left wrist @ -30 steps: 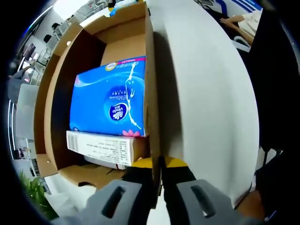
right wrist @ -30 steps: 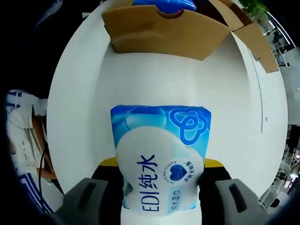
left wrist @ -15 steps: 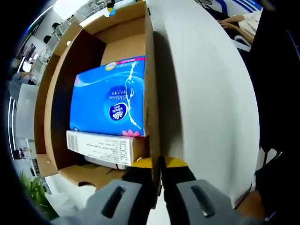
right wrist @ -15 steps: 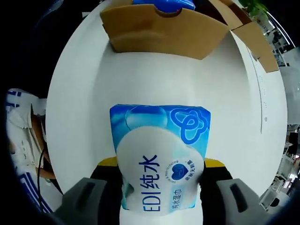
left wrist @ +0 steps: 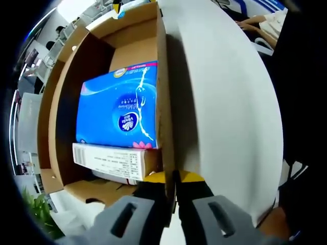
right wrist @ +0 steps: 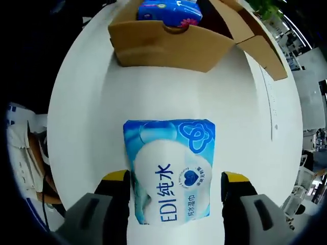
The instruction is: Operate the shoe box by opening the lid, removing the specified soft item, and placing it in the target area until the item is outside and the box remains undamaged.
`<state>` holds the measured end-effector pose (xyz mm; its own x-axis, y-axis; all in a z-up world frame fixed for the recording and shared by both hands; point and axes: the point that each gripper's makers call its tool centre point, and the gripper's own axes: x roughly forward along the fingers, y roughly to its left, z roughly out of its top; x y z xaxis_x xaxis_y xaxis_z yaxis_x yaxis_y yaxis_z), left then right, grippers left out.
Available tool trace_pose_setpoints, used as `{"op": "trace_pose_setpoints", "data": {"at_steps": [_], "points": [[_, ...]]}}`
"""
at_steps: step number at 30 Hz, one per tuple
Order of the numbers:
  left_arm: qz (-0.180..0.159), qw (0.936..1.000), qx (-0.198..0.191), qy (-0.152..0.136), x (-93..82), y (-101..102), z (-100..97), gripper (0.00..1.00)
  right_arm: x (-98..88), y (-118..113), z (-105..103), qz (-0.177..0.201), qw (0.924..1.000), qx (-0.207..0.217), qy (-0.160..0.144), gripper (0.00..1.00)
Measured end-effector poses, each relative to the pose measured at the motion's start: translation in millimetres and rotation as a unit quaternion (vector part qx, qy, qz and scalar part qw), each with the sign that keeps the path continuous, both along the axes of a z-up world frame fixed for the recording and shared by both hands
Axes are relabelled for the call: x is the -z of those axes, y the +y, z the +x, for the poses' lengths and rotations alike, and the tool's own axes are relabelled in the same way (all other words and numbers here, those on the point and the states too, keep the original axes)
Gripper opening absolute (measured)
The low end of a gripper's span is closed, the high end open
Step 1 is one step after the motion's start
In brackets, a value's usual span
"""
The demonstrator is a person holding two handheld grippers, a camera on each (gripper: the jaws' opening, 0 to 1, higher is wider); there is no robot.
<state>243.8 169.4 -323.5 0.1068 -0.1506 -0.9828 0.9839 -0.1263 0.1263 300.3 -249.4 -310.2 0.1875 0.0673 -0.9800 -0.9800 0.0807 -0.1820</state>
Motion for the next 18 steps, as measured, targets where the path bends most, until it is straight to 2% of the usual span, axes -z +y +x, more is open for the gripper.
{"op": "trace_pose_setpoints", "data": {"at_steps": [5, 7, 9, 15, 18], "points": [[0.001, 1.0, 0.001, -0.002, -0.1, 0.7, 0.4, 0.04, -12.6, 6.6, -1.1, 0.01, 0.9996, 0.012, -0.025, 0.75], [0.001, 1.0, 0.0, -0.003, -0.1, 1.2, 0.8, 0.04, -18.8, 12.8, 0.6, 0.026, 0.9986, 0.023, -0.04, 0.75], [0.002, 1.0, 0.001, -0.005, 0.0, 1.8, 1.0, 0.04, -23.4, 20.9, -1.8, 0.052, 0.9969, 0.043, -0.042, 0.75], [0.003, 1.0, 0.002, -0.003, 0.1, 2.9, 1.6, 0.04, -37.7, 33.7, 1.6, 0.077, 0.9929, 0.06, -0.069, 0.72], [0.004, 1.0, 0.003, -0.004, 0.3, 3.3, 1.6, 0.04, -47.1, 42.9, -0.8, 0.094, 0.9906, 0.069, -0.072, 0.71]]}}
